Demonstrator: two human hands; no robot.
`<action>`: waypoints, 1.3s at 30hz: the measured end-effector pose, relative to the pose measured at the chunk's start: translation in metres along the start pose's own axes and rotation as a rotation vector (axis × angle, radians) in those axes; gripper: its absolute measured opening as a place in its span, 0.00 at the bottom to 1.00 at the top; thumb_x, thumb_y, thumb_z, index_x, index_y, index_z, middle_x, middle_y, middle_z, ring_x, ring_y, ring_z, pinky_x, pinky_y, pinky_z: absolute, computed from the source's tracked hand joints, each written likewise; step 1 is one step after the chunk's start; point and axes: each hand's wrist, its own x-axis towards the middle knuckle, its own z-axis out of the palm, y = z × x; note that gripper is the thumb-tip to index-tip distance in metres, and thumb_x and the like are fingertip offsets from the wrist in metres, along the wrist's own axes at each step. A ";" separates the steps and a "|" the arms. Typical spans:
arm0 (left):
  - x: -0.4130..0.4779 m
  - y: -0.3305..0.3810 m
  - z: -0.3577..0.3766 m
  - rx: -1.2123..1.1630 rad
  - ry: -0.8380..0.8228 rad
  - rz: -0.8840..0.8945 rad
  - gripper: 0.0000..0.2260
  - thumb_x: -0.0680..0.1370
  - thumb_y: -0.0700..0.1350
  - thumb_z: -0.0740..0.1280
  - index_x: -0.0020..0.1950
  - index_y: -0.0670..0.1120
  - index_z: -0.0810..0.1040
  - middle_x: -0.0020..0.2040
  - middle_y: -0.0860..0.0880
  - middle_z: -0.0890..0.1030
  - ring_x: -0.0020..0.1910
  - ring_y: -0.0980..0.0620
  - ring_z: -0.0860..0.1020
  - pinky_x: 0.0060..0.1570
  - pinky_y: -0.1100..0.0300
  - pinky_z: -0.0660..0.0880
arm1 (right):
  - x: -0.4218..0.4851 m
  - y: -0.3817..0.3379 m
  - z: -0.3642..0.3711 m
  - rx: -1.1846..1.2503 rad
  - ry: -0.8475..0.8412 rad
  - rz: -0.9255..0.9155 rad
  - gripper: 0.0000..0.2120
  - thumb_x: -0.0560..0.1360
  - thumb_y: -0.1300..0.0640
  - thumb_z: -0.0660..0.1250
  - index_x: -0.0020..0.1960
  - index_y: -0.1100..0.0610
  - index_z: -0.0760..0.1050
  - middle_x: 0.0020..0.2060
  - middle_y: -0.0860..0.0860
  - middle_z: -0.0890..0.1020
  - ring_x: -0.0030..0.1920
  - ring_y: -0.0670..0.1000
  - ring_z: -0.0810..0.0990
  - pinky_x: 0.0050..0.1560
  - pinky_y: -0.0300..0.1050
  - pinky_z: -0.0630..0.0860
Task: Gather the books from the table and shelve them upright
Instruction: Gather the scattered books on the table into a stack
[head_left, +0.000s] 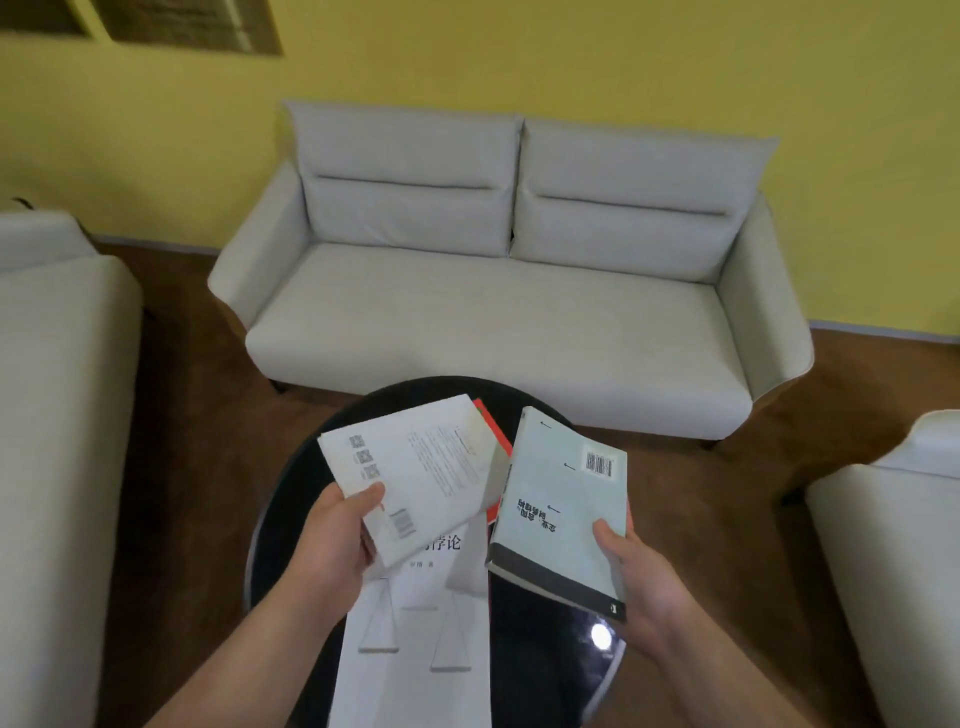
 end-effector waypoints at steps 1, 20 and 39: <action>-0.011 -0.009 -0.005 -0.038 -0.002 -0.025 0.16 0.82 0.40 0.62 0.69 0.52 0.75 0.63 0.47 0.82 0.60 0.41 0.82 0.58 0.36 0.77 | -0.003 0.006 0.002 0.002 -0.002 0.001 0.10 0.83 0.52 0.64 0.60 0.55 0.77 0.49 0.59 0.88 0.54 0.63 0.86 0.43 0.53 0.82; -0.081 -0.024 -0.068 0.962 0.037 -0.004 0.10 0.79 0.47 0.68 0.38 0.46 0.79 0.35 0.48 0.80 0.32 0.52 0.78 0.32 0.61 0.71 | -0.025 0.061 0.029 -0.215 0.086 -0.116 0.12 0.83 0.57 0.63 0.66 0.56 0.74 0.52 0.59 0.86 0.50 0.62 0.85 0.34 0.50 0.83; -0.075 -0.054 -0.071 1.035 0.062 0.112 0.04 0.79 0.49 0.66 0.47 0.58 0.74 0.49 0.55 0.78 0.48 0.56 0.79 0.44 0.61 0.74 | -0.016 0.077 0.062 -0.293 -0.101 -0.106 0.11 0.83 0.58 0.64 0.63 0.55 0.77 0.52 0.57 0.87 0.54 0.62 0.86 0.46 0.56 0.84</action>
